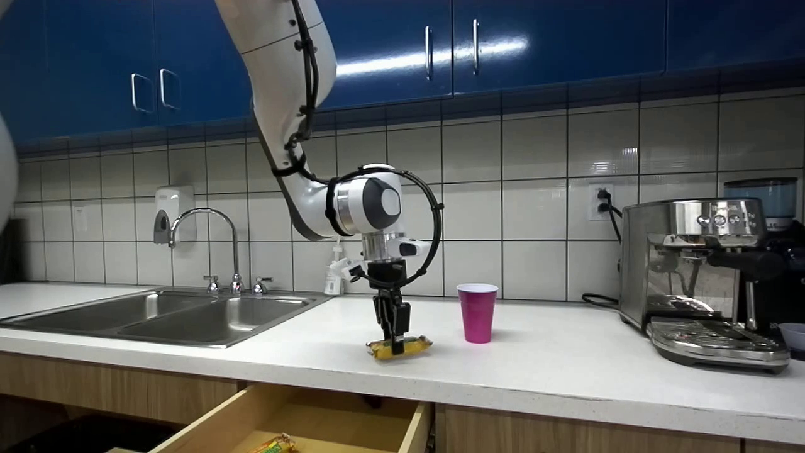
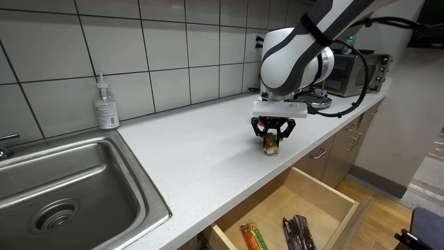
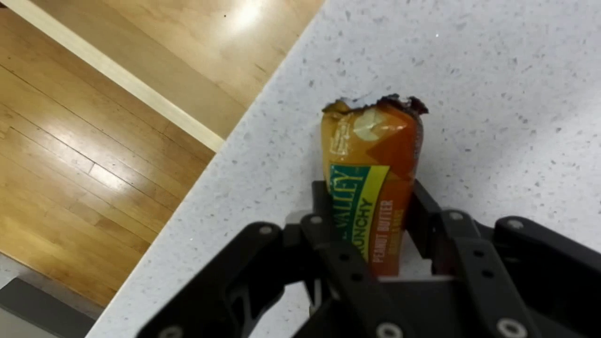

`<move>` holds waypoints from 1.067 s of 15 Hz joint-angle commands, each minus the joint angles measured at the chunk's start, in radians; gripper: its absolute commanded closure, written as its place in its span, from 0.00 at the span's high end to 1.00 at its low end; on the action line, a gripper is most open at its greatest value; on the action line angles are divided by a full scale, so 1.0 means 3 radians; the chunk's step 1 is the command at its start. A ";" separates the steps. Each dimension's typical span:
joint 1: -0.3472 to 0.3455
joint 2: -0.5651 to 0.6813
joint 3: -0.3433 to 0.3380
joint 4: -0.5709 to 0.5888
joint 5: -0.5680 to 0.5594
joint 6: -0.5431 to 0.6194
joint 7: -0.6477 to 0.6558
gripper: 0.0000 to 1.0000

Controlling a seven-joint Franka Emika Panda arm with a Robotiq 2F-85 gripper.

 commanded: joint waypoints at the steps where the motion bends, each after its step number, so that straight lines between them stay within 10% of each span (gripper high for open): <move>1: 0.0019 -0.0361 0.0028 -0.0363 -0.0077 0.0033 -0.0010 0.17; 16: -0.0019 -0.1168 0.0102 -0.1352 -0.0805 0.0006 0.0118 0.17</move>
